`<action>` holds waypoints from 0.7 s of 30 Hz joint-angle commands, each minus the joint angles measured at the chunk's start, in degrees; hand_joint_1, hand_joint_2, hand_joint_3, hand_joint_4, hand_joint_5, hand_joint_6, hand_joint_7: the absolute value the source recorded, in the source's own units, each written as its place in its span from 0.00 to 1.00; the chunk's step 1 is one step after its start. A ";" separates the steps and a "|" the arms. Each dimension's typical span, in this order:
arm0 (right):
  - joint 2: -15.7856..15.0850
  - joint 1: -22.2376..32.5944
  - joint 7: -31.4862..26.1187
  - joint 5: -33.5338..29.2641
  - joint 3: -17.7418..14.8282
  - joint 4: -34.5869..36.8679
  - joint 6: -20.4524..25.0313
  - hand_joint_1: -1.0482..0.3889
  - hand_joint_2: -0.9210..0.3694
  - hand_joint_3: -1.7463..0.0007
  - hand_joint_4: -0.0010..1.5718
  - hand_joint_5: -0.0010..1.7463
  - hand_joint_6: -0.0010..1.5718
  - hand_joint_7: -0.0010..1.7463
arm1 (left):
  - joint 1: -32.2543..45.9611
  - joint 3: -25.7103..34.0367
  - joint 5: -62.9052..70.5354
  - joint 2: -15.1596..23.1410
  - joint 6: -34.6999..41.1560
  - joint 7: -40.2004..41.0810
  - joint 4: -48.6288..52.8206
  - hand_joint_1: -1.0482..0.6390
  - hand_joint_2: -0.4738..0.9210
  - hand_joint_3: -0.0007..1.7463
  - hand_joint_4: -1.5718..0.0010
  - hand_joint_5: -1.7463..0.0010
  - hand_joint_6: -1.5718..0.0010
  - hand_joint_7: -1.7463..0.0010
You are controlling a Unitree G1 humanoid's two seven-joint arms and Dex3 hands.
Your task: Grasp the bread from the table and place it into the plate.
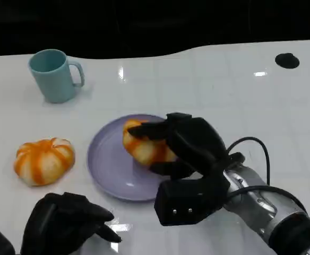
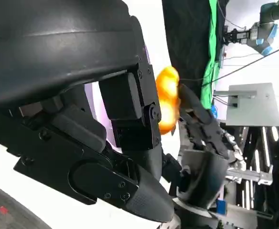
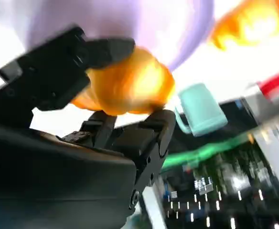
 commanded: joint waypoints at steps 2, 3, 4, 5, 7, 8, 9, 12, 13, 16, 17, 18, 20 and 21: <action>-1.83 -0.70 6.40 -0.24 0.65 -2.91 4.21 0.38 0.00 0.93 0.13 0.06 0.22 0.00 | 0.45 0.08 0.26 0.62 -0.23 0.24 -0.13 0.00 0.90 0.00 0.00 0.79 0.00 0.93; -1.96 -0.61 7.41 0.10 0.55 -3.15 4.55 0.37 0.00 0.93 0.12 0.06 0.22 0.00 | 0.44 0.07 0.32 0.61 -0.28 0.31 -0.11 0.00 0.90 0.00 0.00 0.79 0.00 0.93; -2.05 -0.47 8.42 0.49 0.38 -3.54 4.94 0.36 0.00 0.93 0.12 0.06 0.21 0.00 | 0.42 0.07 0.39 0.60 -0.40 0.34 -0.06 0.00 0.90 0.00 0.00 0.79 0.00 0.93; -2.11 -0.32 9.21 0.80 0.22 -3.94 5.25 0.36 0.00 0.93 0.11 0.06 0.21 0.00 | 0.40 0.06 0.43 0.60 -0.51 0.35 -0.02 0.00 0.90 0.00 0.00 0.79 0.00 0.93; -2.31 0.02 10.39 1.62 -0.17 -4.63 5.12 0.35 0.00 0.94 0.11 0.06 0.21 0.00 | 0.41 0.05 0.47 0.63 -0.44 0.42 -0.11 0.00 0.90 0.00 0.00 0.79 0.00 0.93; -2.44 0.15 10.95 2.06 -0.32 -4.86 4.98 0.35 0.00 0.94 0.11 0.06 0.20 0.00 | 0.38 0.05 0.43 0.63 -0.42 0.40 -0.09 0.00 0.90 0.00 0.00 0.79 0.00 0.93; -2.58 0.29 11.65 2.57 -0.49 -5.16 4.92 0.34 0.00 0.94 0.11 0.06 0.20 0.00 | 0.36 0.06 0.39 0.64 -0.35 0.39 -0.08 0.00 0.90 0.00 0.00 0.79 0.00 0.93; -3.23 1.05 13.19 3.99 -1.08 -6.66 4.36 0.34 0.00 0.95 0.10 0.06 0.20 0.00 | 0.34 0.08 0.14 0.61 -0.09 0.29 -0.13 0.00 0.90 0.00 0.00 0.79 0.00 0.93; -3.56 1.44 13.70 4.54 -1.30 -7.53 4.25 0.34 0.00 0.95 0.11 0.06 0.20 0.00 | 0.30 0.09 0.17 0.61 -0.20 0.27 -0.05 0.00 0.90 0.00 0.00 0.79 0.00 0.93; -4.64 2.53 14.23 5.50 -1.77 -9.92 3.81 0.34 0.00 0.95 0.12 0.07 0.20 0.00 | 0.29 0.05 0.34 0.57 -0.36 0.41 0.01 0.00 0.90 0.00 0.00 0.79 0.00 0.93; -5.21 3.07 14.23 5.82 -2.03 -11.07 3.40 0.34 0.00 0.95 0.13 0.07 0.21 0.00 | 0.33 0.01 0.36 0.55 -0.29 0.45 -0.08 0.00 0.90 0.00 0.00 0.79 0.00 0.93; -5.61 3.46 14.25 6.08 -2.19 -11.92 3.15 0.35 0.00 0.95 0.13 0.07 0.21 0.01 | 0.36 -0.01 0.36 0.54 -0.23 0.47 -0.14 0.00 0.90 0.00 0.00 0.79 0.00 0.93; -6.55 4.52 14.15 6.55 -2.78 -13.90 2.38 0.36 0.00 0.95 0.14 0.08 0.21 0.01 | 0.39 -0.06 0.28 0.46 -0.05 0.50 -0.18 0.00 0.90 0.00 0.00 0.79 0.00 0.93; -7.31 5.28 14.13 6.72 -3.19 -15.34 1.85 0.36 0.00 0.96 0.15 0.09 0.22 0.01 | 0.41 -0.09 0.29 0.44 -0.06 0.54 -0.19 0.00 0.90 0.00 0.00 0.79 0.00 0.93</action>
